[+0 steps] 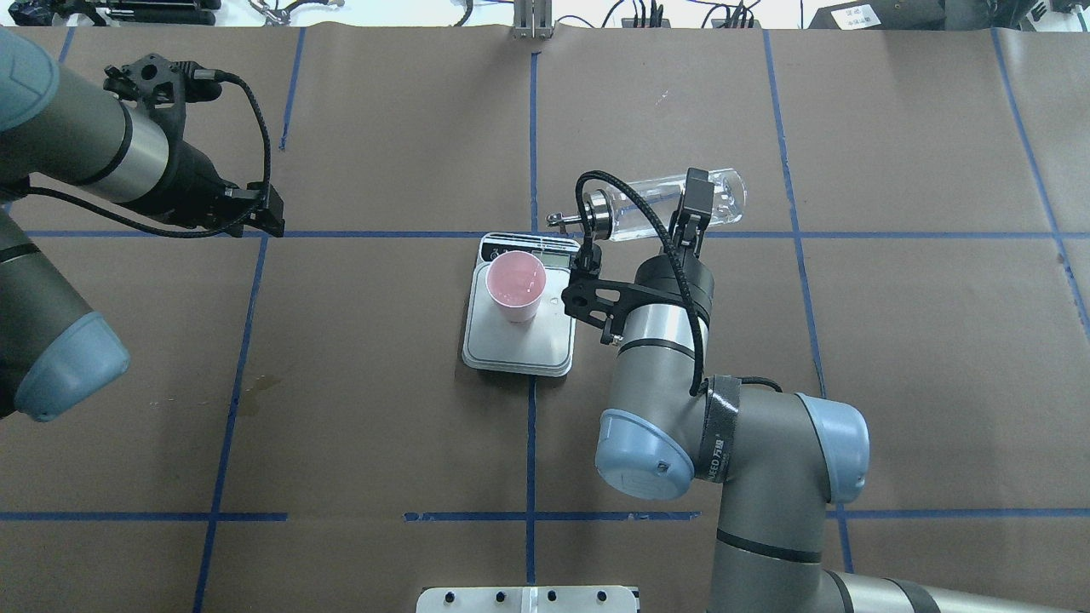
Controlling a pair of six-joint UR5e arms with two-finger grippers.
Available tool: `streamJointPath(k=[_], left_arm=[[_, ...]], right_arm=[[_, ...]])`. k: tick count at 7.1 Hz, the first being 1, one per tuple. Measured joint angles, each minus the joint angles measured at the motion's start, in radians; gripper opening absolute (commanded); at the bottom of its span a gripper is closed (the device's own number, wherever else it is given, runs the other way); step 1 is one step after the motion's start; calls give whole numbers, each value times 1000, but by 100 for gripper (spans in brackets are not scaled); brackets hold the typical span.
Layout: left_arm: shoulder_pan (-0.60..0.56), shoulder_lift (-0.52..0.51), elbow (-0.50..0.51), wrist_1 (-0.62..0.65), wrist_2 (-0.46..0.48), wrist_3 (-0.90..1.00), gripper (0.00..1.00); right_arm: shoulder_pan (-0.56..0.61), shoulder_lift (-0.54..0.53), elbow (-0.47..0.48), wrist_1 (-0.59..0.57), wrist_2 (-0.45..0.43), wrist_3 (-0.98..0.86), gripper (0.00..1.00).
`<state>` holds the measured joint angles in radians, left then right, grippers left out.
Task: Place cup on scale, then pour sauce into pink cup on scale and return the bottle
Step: 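Turn the bottle upright with the right gripper and move it away, then carry the bottle with the right gripper back to its starting spot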
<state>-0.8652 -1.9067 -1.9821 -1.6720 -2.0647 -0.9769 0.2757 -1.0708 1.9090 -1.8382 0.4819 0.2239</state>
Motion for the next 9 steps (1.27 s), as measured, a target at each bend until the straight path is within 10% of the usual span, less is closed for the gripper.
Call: streamJointPath(k=[9], left_arm=[[0, 0, -15, 3, 0, -6, 56]], right_arm=[[16, -128, 69, 285, 281, 698, 0]])
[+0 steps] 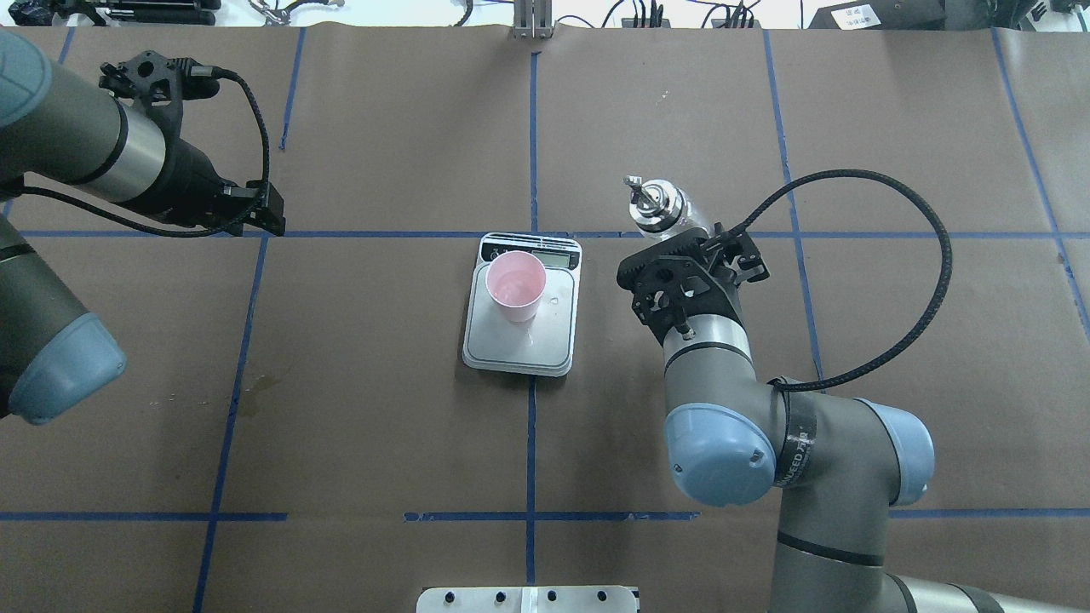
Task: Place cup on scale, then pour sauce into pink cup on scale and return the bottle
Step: 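Carry the bottle with the right gripper back to its starting spot, then carry the glass dispenser bottle with the right gripper back to its starting spot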
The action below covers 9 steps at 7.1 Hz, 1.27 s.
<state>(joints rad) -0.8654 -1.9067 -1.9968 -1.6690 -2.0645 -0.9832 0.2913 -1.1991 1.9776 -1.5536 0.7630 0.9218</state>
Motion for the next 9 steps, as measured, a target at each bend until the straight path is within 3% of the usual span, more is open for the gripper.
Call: streamJointPath(k=[2, 7, 9], left_arm=[[0, 0, -1, 0, 1, 0, 58], [0, 0, -30, 5, -2, 0, 72], [2, 0, -31, 7, -2, 2, 76]], right_arm=[[13, -79, 5, 73, 41, 171, 0], [31, -292, -6, 322, 45, 445, 0], [29, -341, -69, 460, 43, 489, 0]])
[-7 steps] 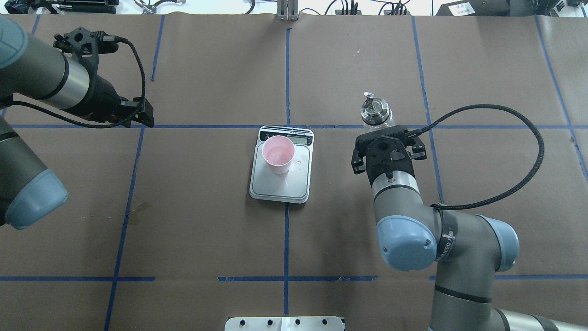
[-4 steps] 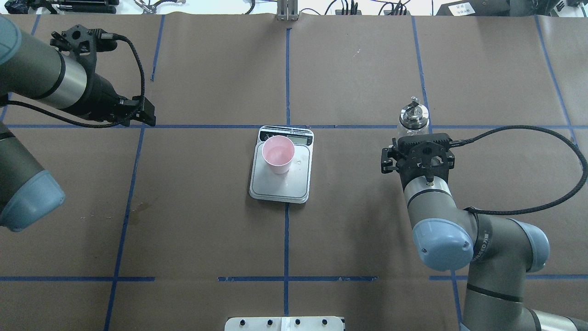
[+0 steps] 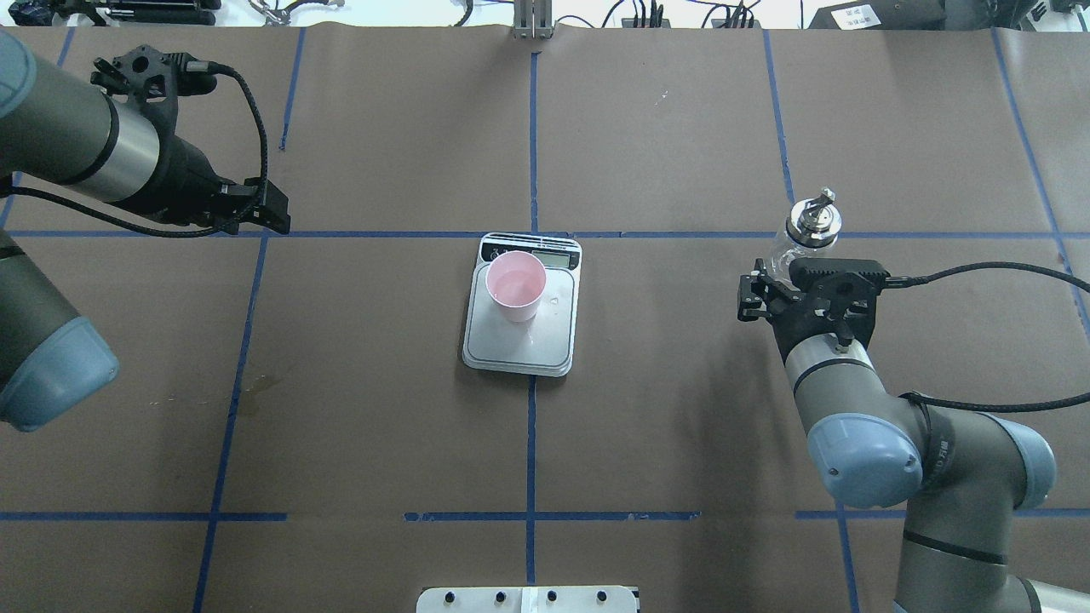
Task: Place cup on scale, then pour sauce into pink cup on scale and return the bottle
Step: 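Carry the glass dispenser bottle with the right gripper back to its starting spot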
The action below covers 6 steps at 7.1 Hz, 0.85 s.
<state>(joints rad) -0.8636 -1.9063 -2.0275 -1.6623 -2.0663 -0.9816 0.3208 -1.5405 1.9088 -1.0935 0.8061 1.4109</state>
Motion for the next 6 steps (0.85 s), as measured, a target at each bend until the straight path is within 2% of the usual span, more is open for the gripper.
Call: streamJointPath(k=[2, 6], left_arm=[[2, -1, -1, 0, 0, 0, 77], [3, -5, -4, -1, 0, 0, 77]], right_arm=[[-1, -5, -66, 71, -6, 25, 0], [-6, -1, -109, 84, -32, 31, 0]])
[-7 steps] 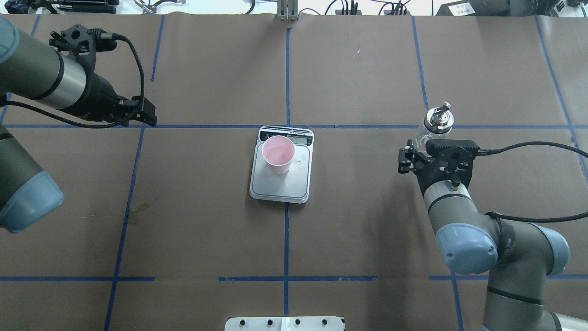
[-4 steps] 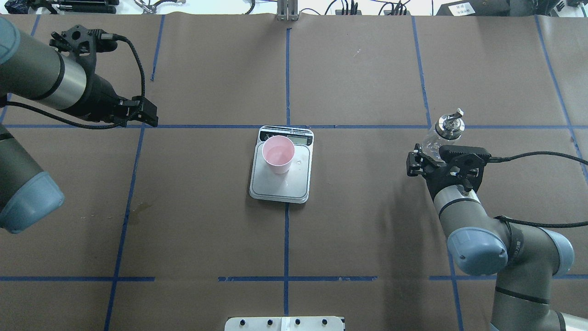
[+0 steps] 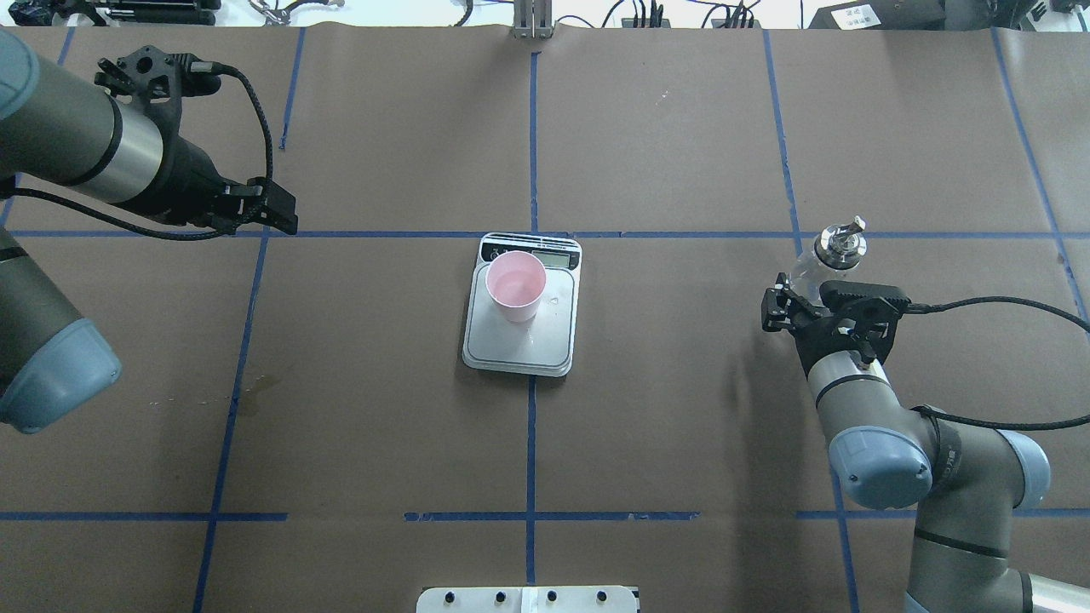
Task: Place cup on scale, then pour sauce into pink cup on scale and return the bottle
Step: 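Carry the glass dispenser bottle with the right gripper back to its starting spot, then lower the bottle onto the table with the right gripper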
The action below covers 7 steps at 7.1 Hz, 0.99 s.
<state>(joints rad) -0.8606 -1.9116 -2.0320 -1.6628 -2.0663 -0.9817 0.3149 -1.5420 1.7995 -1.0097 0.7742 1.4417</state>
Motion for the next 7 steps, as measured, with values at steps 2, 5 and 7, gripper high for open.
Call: streamJointPath(k=[2, 5, 7], left_arm=[[0, 0, -4, 0, 0, 0, 76], [0, 1, -5, 0, 0, 0, 77], [0, 1, -6, 0, 0, 0, 77]], right_arm=[[-3, 0, -3, 0, -1, 0, 0], [-20, 0, -8, 0, -4, 0, 0], [-36, 0, -14, 1, -16, 0, 0]])
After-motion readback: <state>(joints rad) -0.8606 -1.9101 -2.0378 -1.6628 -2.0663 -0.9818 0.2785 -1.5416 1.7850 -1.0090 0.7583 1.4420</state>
